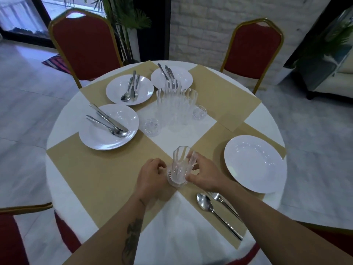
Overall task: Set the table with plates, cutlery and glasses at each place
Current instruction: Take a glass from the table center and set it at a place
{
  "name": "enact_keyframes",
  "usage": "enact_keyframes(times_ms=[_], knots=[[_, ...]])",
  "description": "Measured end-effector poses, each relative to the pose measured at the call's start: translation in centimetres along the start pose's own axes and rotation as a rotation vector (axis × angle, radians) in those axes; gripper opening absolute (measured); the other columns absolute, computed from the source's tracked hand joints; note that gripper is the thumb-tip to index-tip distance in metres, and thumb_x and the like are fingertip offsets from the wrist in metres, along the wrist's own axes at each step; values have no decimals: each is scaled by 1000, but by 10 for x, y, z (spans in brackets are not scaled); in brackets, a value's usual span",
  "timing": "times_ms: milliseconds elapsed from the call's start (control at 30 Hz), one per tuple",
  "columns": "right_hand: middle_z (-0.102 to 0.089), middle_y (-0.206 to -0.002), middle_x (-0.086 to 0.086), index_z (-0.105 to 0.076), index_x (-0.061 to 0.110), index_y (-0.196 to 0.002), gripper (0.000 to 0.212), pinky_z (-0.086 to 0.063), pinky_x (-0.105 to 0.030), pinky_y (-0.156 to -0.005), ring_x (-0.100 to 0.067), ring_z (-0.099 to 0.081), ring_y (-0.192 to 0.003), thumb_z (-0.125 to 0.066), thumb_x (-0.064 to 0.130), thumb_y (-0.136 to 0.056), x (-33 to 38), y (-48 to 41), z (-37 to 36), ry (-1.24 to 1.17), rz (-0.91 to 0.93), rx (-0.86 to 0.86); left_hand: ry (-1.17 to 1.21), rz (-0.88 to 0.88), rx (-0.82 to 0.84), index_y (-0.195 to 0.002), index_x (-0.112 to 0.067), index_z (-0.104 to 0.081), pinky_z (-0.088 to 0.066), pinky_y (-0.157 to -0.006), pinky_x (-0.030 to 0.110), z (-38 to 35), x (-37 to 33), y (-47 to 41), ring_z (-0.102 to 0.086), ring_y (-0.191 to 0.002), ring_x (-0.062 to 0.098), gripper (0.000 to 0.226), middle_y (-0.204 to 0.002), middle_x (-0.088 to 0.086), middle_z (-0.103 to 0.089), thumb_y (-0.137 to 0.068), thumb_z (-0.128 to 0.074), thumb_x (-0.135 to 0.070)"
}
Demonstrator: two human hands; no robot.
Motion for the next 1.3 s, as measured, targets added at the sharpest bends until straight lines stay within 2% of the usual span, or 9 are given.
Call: enact_keyframes(times_ms=[133,233,367,533,667,833,933,1133,1300], knots=[[-61,-108,2,-56,27,-121,51,-58,-35,-85,-19,-62,-99,-67,16,-72,-17,-15,22,-11,-98,-41,44,-20,19,-90,-25,-67,-41,-65,11,12,-18,-38,-61,-81,3,22,-97,-6,-68,-83,-58,-6],[-62,-108,-5,-58,20,-122,48,-55,-30,-79,-21,-63,-97,-59,-1,-78,-25,-27,40,-28,-143,-85,71,-50,35,-94,-27,-67,-41,-63,11,19,-40,-64,-63,-81,2,23,-100,-5,-69,-89,-57,-6],[-63,-102,0,-59,19,-123,48,-51,-26,-67,-18,-62,-92,-53,-1,-80,-37,-59,74,-55,-196,-178,118,-53,88,-110,-24,-61,-43,-64,18,10,-74,-108,-61,-84,7,19,-111,-1,-65,-93,-61,-15],[-56,-99,3,-51,18,-133,56,-47,-26,-65,-13,-55,-85,-57,3,-80,-49,-119,114,-36,-221,-258,180,67,192,-149,-17,-33,-44,-101,35,-29,-92,-152,-50,-128,25,72,-147,9,-43,-88,-71,-27],[-53,-129,-10,-41,14,-140,71,-45,-32,-88,-25,-54,-111,-67,14,-75,-58,-174,129,84,-199,-241,228,141,180,-156,-19,-11,-37,-110,38,-58,-89,-178,-35,-142,29,100,-159,9,-24,-82,-76,-35],[-39,-147,-14,-25,12,-149,87,-39,-44,-105,-36,-37,-134,-68,16,-74,-59,-224,124,225,-135,-205,221,148,103,-149,-24,-28,-45,-106,46,-65,-83,-199,-49,-131,26,104,-147,4,-42,-61,-75,-53],[-31,-155,-10,-14,16,-155,100,-30,-47,-111,-36,-29,-141,-70,23,-73,-57,-243,116,290,-91,-199,233,145,42,-142,-19,-36,-48,-102,42,-68,-86,-203,-55,-120,22,86,-136,5,-52,-70,-76,-43],[-38,-149,-7,-19,19,-151,94,-29,-48,-107,-35,-36,-134,-70,31,-73,-50,-255,111,370,-32,-298,102,170,-86,-144,-14,-30,-37,-89,31,-70,-103,-204,-51,-122,32,72,-136,13,-47,-89,-65,-43],[-39,-147,-3,-24,23,-150,93,-34,-48,-104,-32,-39,-130,-73,30,-71,-72,-231,153,261,-91,-424,141,177,-60,-136,-20,-40,-48,-98,46,-69,-122,-205,-58,-115,31,68,-126,8,-58,-82,-60,-55]])
Point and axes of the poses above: each hand's wrist, its own y-axis away from the middle knuckle, its own z-axis out of the back of the hand, x = y × z, the point moved 6 cm from there along -y, towards the middle knuckle
